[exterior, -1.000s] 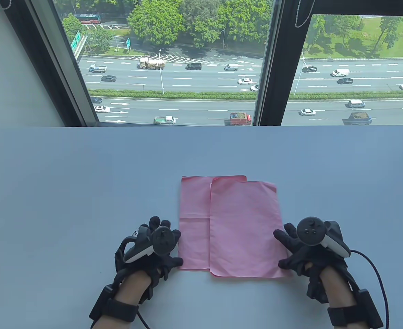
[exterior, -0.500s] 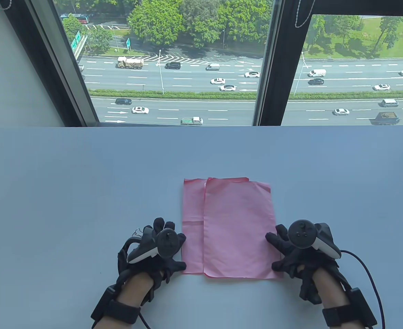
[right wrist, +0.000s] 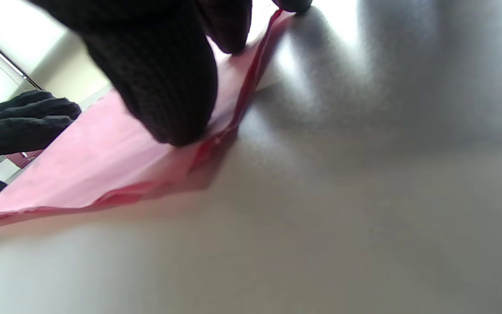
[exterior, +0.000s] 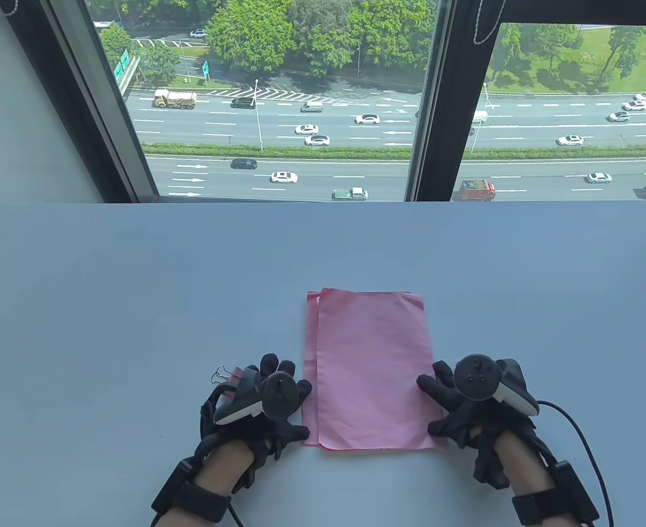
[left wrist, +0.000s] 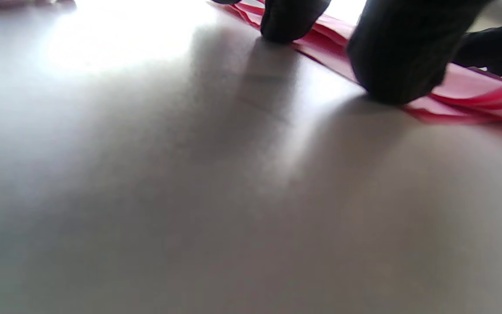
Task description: Clip paper with binder clip (Left hand to clip)
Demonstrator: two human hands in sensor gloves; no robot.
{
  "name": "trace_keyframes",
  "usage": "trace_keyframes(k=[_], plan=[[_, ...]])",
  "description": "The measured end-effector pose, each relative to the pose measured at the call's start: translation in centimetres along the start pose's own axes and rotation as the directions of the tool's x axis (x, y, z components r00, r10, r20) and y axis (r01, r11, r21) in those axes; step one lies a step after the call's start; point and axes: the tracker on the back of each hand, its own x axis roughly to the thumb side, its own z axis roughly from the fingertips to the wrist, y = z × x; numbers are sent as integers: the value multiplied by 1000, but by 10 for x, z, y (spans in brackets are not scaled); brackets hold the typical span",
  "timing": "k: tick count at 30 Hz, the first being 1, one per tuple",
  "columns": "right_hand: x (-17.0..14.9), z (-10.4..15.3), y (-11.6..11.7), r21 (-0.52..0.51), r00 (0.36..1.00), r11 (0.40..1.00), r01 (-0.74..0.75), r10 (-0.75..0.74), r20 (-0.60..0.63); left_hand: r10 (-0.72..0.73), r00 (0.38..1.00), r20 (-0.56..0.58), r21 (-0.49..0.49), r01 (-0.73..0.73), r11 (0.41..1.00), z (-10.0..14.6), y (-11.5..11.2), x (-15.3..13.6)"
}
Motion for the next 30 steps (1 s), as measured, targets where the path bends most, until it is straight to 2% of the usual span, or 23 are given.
trace_keyframes(k=[3, 6, 10, 13, 15, 17, 19, 23, 26, 30], plan=[[2, 0, 1, 4, 1000, 1000, -2, 2, 4, 10, 1000, -1, -10, -10, 1000, 1, 3, -2], [1, 4, -8, -18, 999, 999, 46, -46, 19, 41, 999, -22, 74, -39, 997, 8, 13, -5], [2, 11, -16, -82, 1000, 996, 18, -17, 12, 36, 999, -16, 62, -35, 997, 12, 16, -4], [7, 14, -16, -93, 998, 995, 44, -39, 55, 86, 996, 36, 49, -87, 995, 10, 12, 0], [10, 14, -15, -82, 998, 996, 44, -40, 47, 75, 997, 28, 47, -77, 996, 10, 12, 2], [11, 15, -17, -85, 999, 996, 25, -21, 46, 45, 999, 29, 85, -47, 995, 10, 15, 3], [12, 16, -19, -112, 995, 991, 70, -62, 74, 44, 999, 27, 109, -47, 993, 10, 14, 2], [13, 19, -20, -178, 999, 984, -2, 12, 53, 21, 999, 30, 173, -26, 985, 11, 17, 2], [19, 16, -13, -156, 997, 987, 21, -9, 83, 34, 996, 82, 186, -49, 981, 11, 18, 7], [23, 7, -1, -26, 998, 998, -55, 55, 34, 6, 997, 81, 84, -13, 996, 6, 11, 12]])
